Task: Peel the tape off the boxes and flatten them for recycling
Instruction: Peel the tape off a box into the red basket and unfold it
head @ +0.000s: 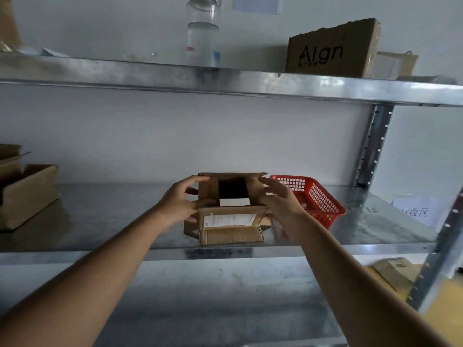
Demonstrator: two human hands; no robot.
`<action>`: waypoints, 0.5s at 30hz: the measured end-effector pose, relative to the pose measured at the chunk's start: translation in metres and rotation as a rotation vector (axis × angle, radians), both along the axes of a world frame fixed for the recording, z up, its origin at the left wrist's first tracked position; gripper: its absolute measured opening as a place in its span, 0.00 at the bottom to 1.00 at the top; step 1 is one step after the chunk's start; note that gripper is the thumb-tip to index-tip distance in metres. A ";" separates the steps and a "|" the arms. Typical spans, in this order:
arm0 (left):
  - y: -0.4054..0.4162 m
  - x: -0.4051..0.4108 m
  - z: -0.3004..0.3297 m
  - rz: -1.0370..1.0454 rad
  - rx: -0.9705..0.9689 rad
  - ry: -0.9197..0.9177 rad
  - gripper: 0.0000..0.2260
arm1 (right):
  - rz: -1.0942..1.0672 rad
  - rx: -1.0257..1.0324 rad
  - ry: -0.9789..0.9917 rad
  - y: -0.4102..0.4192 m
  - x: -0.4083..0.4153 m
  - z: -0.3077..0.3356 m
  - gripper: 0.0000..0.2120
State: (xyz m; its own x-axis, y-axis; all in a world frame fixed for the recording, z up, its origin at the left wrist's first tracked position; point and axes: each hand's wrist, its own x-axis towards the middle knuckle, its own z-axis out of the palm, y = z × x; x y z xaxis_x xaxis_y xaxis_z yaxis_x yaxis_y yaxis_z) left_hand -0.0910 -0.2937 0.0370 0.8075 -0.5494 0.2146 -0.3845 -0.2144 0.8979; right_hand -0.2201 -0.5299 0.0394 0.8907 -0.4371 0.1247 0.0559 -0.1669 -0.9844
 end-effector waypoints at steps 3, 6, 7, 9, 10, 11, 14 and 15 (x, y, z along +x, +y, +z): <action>0.005 -0.005 0.004 -0.003 0.102 -0.196 0.33 | -0.022 -0.199 0.034 0.006 -0.006 0.006 0.32; 0.010 -0.008 0.005 0.009 0.152 -0.397 0.36 | -0.106 -0.390 0.071 0.019 -0.008 0.008 0.38; 0.012 -0.010 0.005 0.003 0.154 -0.422 0.37 | -0.146 -0.450 0.074 0.024 -0.008 0.007 0.40; 0.014 -0.012 0.004 0.003 0.173 -0.469 0.39 | -0.211 -0.552 0.059 0.033 -0.008 0.007 0.43; 0.015 -0.014 0.003 0.007 0.183 -0.492 0.39 | -0.238 -0.586 0.046 0.037 -0.008 0.007 0.44; 0.016 -0.015 0.002 0.011 0.188 -0.513 0.39 | -0.260 -0.609 0.031 0.040 -0.008 0.007 0.44; 0.019 -0.018 -0.002 0.026 0.175 -0.582 0.40 | -0.302 -0.632 -0.003 0.045 -0.012 0.008 0.41; 0.021 -0.018 -0.004 0.030 0.162 -0.607 0.40 | -0.313 -0.649 -0.012 0.047 -0.013 0.008 0.40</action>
